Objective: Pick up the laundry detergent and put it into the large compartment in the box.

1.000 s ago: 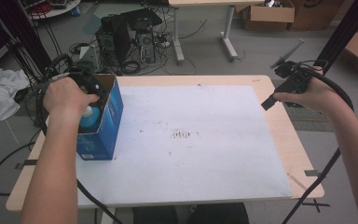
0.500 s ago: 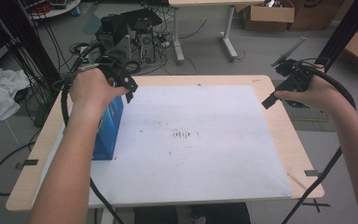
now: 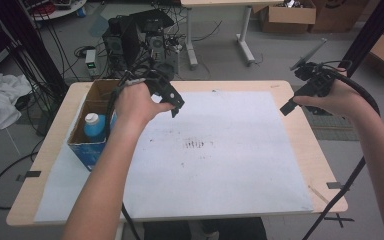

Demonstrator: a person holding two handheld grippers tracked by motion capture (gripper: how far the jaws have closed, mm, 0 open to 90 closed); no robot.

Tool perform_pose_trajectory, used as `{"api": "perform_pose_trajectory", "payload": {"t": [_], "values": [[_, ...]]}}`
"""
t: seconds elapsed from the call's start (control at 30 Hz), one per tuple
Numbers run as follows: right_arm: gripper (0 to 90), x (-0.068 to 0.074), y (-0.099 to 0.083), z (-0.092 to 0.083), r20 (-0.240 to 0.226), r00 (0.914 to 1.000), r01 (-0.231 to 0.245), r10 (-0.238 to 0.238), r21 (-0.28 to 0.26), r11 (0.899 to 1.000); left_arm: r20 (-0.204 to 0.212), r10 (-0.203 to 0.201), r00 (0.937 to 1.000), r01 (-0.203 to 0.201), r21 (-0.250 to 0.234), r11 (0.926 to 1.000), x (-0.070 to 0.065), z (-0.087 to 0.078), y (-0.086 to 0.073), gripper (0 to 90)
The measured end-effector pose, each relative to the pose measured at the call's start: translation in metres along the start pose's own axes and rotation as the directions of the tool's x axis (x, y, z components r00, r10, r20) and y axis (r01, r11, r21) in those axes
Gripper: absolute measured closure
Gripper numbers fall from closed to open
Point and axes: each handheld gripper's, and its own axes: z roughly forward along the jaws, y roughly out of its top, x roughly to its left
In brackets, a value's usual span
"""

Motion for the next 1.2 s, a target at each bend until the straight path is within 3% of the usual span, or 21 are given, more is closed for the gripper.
{"api": "perform_pose_trajectory", "payload": {"t": [0.1, 0.3, 0.63, 0.8, 0.83, 1.2], "values": [[21.0, 0.0, 0.0, 0.0, 0.001, 1.0, 0.002, -0.002, 0.001, 1.0, 0.01, 0.032, 0.9995, -0.032, 0.003, 0.9995, -0.011, 0.008, 0.004, 0.1], [21.0, -0.001, 0.0, 0.002, -0.001, 1.0, -0.001, 0.001, 0.0, 1.0, 0.013, 0.055, 0.9984, -0.055, 0.008, 0.9985, -0.018, 0.016, 0.007, 0.1], [21.0, -0.001, -0.001, 0.003, -0.002, 1.0, -0.002, 0.002, 0.004, 1.0, 0.025, 0.055, 0.9981, -0.056, 0.011, 0.9984, -0.022, 0.023, 0.009, 0.1], [21.0, -0.001, -0.001, 0.003, 0.001, 1.0, -0.002, 0.002, 0.005, 1.0, 0.022, 0.063, 0.9978, -0.063, 0.012, 0.9979, -0.024, 0.025, 0.011, 0.2], [21.0, -0.001, -0.001, 0.004, 0.0, 1.0, -0.001, 0.001, 0.005, 1.0, 0.002, 0.062, 0.9981, -0.062, 0.011, 0.998, -0.024, 0.026, 0.012, 0.3], [20.9, -0.002, -0.001, 0.007, -0.004, 1.0, -0.002, 0.002, 0.011, 1.0, 0.01, 0.067, 0.9977, -0.067, 0.023, 0.9975, -0.026, 0.03, 0.014, 0.3]]}}
